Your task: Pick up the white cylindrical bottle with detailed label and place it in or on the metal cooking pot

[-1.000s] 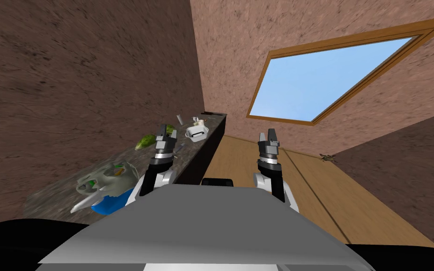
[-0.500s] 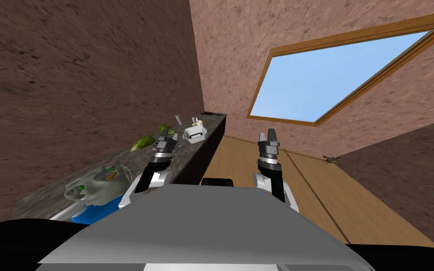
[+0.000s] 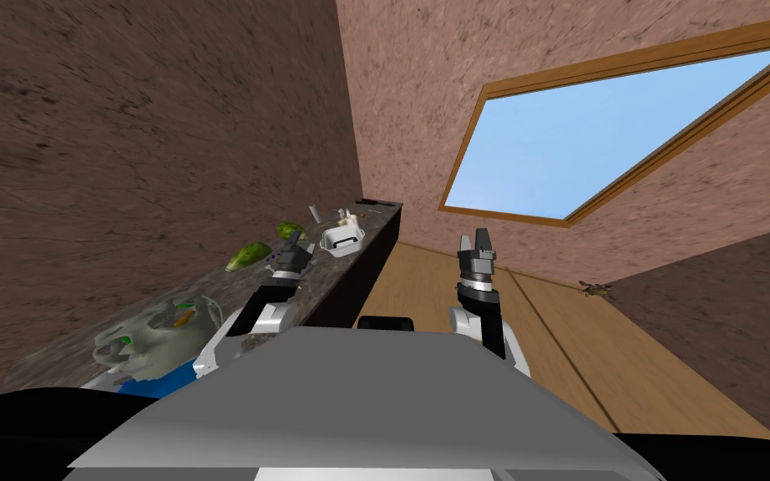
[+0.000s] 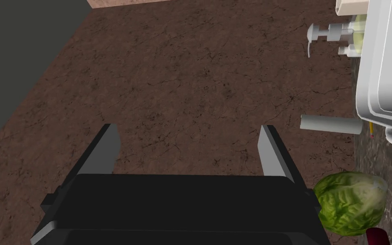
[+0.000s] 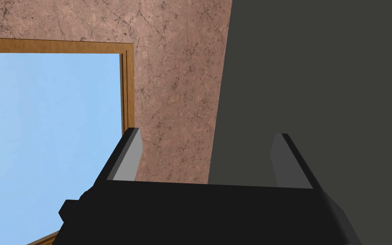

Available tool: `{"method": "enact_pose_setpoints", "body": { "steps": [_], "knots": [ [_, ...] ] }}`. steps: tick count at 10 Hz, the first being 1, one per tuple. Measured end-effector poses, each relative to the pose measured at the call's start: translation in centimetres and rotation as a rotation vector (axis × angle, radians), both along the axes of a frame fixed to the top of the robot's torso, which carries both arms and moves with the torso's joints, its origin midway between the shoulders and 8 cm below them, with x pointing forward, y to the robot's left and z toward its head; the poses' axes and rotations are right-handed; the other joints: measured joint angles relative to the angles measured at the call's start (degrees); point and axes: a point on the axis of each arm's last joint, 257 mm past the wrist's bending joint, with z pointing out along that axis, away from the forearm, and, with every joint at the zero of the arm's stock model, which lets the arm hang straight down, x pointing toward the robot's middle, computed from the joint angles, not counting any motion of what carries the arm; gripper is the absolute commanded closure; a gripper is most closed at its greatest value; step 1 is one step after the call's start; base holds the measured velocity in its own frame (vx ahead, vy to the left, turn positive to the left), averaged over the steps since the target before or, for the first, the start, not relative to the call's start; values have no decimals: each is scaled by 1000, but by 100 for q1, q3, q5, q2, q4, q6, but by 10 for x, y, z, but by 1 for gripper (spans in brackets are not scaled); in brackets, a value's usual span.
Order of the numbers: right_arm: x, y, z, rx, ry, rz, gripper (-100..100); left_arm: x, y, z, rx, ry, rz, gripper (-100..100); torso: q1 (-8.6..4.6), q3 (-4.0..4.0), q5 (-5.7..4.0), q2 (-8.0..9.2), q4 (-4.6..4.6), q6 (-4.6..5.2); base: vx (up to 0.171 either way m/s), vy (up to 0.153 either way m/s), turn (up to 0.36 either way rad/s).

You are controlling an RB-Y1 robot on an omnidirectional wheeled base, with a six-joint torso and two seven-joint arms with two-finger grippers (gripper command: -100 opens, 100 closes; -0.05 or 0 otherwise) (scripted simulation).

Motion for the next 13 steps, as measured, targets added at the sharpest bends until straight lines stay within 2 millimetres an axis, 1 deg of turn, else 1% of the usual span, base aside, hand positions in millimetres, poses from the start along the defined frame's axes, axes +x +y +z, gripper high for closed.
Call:
{"method": "enact_pose_setpoints", "body": {
  "steps": [1,2,4,7,9,12,13],
  "knots": [
    [0,0,0,0,0,0,0,3,13,-16,-25,54,5,-100,-8,-6,-1,-10,-2,-1,82,-60,26],
    [0,0,0,0,0,0,0,4,20,-26,-43,92,8,-100,-3,-5,-1,-7,-2,0,73,-50,25],
    [0,0,0,0,0,0,0,6,37,-41,-77,166,15,-100,4,0,0,1,0,0,62,-38,18],
    [0,0,0,0,0,0,0,6,62,-70,-137,278,32,-100,5,2,1,5,1,-1,52,-42,19],
    [0,0,0,0,0,0,0,10,79,-87,-176,349,48,-100,2,-1,0,-2,-1,1,69,-46,14],
    [0,0,0,0,0,0,0,2,102,-112,-236,457,81,-100,6,0,1,1,-1,0,69,-40,15],
    [0,0,0,0,0,0,0,-1,114,-119,-260,498,95,-100,8,-1,1,0,0,0,58,-29,10]
  ]
}}
